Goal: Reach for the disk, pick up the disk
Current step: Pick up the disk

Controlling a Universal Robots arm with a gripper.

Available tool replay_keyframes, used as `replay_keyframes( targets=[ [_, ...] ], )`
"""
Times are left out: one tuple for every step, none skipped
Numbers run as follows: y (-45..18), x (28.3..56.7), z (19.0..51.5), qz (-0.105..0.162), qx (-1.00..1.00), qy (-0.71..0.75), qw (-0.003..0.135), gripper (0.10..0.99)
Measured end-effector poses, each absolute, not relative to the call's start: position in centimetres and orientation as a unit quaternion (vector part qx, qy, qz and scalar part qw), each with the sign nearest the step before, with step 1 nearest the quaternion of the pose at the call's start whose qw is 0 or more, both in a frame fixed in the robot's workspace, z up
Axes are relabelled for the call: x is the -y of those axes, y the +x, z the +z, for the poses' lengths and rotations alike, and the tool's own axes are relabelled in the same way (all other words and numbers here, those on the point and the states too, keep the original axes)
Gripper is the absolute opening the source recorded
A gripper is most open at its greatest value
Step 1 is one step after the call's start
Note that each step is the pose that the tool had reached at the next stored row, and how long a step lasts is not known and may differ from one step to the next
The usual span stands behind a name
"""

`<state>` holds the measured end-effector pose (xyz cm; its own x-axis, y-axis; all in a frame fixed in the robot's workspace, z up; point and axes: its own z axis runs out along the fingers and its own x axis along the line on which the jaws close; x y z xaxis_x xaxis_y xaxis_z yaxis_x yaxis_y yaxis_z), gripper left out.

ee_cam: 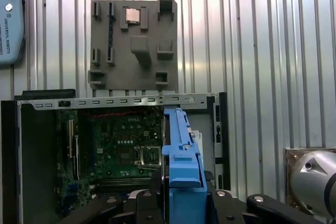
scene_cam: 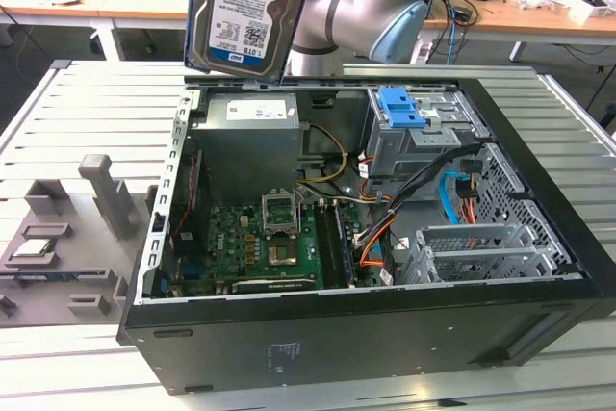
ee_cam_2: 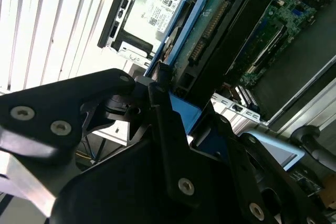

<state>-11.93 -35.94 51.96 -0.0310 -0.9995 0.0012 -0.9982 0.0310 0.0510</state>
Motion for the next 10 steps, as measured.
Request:
replay_keyframes(
  targets=[
    [-11.7, 35.9, 51.9, -0.018, 0.718, 0.696, 0.018, 0.373],
    [-11.6, 35.9, 51.8, -0.018, 0.718, 0.696, 0.018, 0.373],
    [-11.4, 35.9, 51.8, -0.018, 0.718, 0.696, 0.018, 0.373],
    [-11.2, 35.9, 51.7, -0.018, 0.717, 0.696, 0.018, 0.373],
    [-11.1, 35.9, 51.7, -0.018, 0.717, 0.696, 0.018, 0.373],
    [-10.9, 35.9, 51.6, -0.018, 0.717, 0.696, 0.018, 0.373],
    [-10.6, 35.9, 51.5, -0.018, 0.717, 0.696, 0.018, 0.373],
    [-10.5, 35.9, 51.5, -0.018, 0.717, 0.696, 0.018, 0.373],
    [-10.3, 35.9, 51.4, -0.018, 0.717, 0.697, 0.018, 0.373],
    [-10.1, 35.9, 51.3, -0.018, 0.717, 0.697, 0.018, 0.373]
  ],
)
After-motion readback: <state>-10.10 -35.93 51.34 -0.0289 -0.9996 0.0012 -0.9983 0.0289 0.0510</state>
